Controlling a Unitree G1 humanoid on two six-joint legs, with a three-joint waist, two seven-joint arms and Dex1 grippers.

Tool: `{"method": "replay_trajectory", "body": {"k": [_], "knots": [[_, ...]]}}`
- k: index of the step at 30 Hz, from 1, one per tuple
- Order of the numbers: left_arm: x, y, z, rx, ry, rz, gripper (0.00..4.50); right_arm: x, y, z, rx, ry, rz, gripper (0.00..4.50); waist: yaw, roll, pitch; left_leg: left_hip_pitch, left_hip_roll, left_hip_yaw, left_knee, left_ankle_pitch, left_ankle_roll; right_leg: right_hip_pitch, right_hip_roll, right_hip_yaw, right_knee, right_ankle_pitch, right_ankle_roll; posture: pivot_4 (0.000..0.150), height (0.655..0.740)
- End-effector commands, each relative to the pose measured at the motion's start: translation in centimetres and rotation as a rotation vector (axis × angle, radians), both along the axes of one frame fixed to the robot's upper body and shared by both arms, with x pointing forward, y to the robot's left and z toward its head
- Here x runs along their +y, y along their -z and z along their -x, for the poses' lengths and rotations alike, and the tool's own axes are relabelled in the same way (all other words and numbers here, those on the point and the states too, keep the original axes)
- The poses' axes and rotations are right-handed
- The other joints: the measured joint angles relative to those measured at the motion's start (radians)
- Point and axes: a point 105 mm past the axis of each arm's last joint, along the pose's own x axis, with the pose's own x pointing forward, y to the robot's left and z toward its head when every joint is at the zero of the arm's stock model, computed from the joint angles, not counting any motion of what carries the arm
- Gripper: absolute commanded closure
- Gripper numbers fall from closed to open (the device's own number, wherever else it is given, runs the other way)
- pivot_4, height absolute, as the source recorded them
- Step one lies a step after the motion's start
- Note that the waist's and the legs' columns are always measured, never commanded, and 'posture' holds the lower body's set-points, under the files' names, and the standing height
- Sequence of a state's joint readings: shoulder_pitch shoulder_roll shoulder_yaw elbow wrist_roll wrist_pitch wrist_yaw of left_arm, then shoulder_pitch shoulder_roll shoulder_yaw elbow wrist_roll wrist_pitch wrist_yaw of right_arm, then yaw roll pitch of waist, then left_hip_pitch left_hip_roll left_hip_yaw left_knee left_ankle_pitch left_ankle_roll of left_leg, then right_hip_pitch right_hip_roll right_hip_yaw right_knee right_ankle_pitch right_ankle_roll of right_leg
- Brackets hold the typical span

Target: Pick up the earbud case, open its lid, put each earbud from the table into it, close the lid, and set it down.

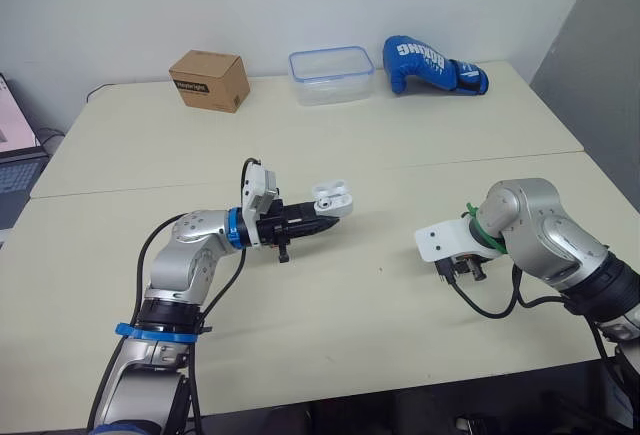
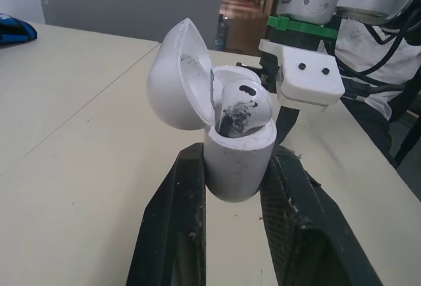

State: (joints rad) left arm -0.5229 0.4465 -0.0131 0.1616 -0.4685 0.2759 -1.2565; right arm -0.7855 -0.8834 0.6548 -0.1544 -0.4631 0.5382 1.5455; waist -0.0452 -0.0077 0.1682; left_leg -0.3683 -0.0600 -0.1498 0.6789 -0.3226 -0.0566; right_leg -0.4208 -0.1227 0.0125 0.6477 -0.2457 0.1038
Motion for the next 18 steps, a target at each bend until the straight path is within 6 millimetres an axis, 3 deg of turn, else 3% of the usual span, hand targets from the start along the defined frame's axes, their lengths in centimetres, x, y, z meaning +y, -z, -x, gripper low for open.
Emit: {"method": "replay_trajectory", "body": {"k": [1,5,13,18], "knots": [[-0.2,-1.1,0.0,-0.051,0.013,0.01,3.74,0.1,0.3,0.7,0.035,-0.008,0.021,3.28,0.0,0.0,0.0,0.0,0.0,0.0,0.0,0.0,0.0,0.0,0.0,0.0,0.0,0.0,0.0,0.15,0.7307],[-0.2,-1.1,-0.1,-0.051,0.011,0.01,3.74,0.1,0.2,0.6,0.031,-0.007,0.023,4.13,0.0,0.0,0.0,0.0,0.0,0.0,0.0,0.0,0.0,0.0,0.0,0.0,0.0,0.0,0.0,0.15,0.7307],[-0.2,-1.0,0.0,-0.053,0.007,0.015,3.74,0.0,-0.1,0.6,0.019,0.006,0.018,4.13,0.0,0.0,0.0,0.0,0.0,0.0,0.0,0.0,0.0,0.0,0.0,0.0,0.0,0.0,0.0,0.15,0.7307],[0.4,-0.8,-0.3,-0.051,-0.009,0.015,3.74,1.4,-2.8,0.0,-0.058,0.103,-0.203,4.13,0.001,0.0,0.0,0.0,0.0,0.0,0.0,0.0,0.0,0.0,0.0,0.0,0.0,0.0,0.0,0.15,0.7307]]}}
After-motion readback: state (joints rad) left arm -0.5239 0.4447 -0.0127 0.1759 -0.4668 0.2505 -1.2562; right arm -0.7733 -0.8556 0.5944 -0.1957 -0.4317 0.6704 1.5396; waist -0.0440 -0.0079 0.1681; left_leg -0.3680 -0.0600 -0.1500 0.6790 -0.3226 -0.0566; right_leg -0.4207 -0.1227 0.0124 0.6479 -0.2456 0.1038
